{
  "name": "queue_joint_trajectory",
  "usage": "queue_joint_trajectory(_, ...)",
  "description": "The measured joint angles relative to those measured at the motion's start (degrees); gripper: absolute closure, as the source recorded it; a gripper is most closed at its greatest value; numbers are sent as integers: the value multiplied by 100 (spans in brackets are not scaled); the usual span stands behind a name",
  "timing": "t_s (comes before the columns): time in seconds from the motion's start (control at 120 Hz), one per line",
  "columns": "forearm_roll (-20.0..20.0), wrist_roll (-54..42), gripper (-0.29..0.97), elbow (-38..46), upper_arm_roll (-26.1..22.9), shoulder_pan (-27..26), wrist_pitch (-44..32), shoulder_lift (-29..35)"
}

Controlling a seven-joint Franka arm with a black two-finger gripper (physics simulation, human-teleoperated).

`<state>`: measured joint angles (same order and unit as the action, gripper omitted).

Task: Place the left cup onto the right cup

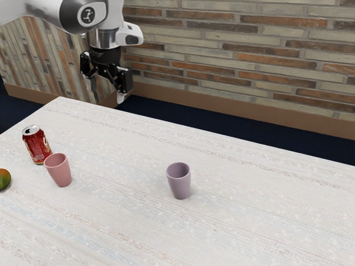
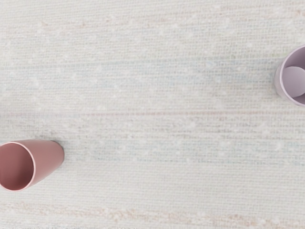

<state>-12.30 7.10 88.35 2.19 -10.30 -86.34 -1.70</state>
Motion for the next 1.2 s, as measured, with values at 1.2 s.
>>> queue_joint_trajectory(1.2, -53, 6, 0, 3641, 2773, 135, -2222, 962)
